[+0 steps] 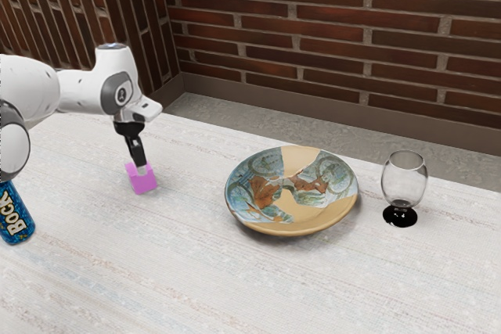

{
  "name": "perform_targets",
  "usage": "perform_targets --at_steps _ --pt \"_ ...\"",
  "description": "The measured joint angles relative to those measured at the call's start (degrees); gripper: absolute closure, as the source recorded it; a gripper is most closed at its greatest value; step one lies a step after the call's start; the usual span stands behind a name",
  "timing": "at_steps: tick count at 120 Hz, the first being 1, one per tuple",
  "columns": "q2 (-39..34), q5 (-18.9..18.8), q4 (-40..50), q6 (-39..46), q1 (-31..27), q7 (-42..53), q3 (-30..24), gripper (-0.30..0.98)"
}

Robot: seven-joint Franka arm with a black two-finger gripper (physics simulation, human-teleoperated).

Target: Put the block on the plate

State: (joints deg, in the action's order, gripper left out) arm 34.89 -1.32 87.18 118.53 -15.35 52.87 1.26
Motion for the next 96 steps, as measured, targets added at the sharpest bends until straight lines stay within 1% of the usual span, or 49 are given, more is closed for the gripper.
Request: perform_targets --at_steps 43,83,96 --pt "2.72 0.54 -2.01 1.67 -0.73 1.69 -0.04 0.00" --pt "4.22 1.73 -2.12 2.84 -1.17 1.84 -0.07 0.00" --pt "4.54 1.88 -2.08 3.23 -1.17 1.71 -0.04 0.04"
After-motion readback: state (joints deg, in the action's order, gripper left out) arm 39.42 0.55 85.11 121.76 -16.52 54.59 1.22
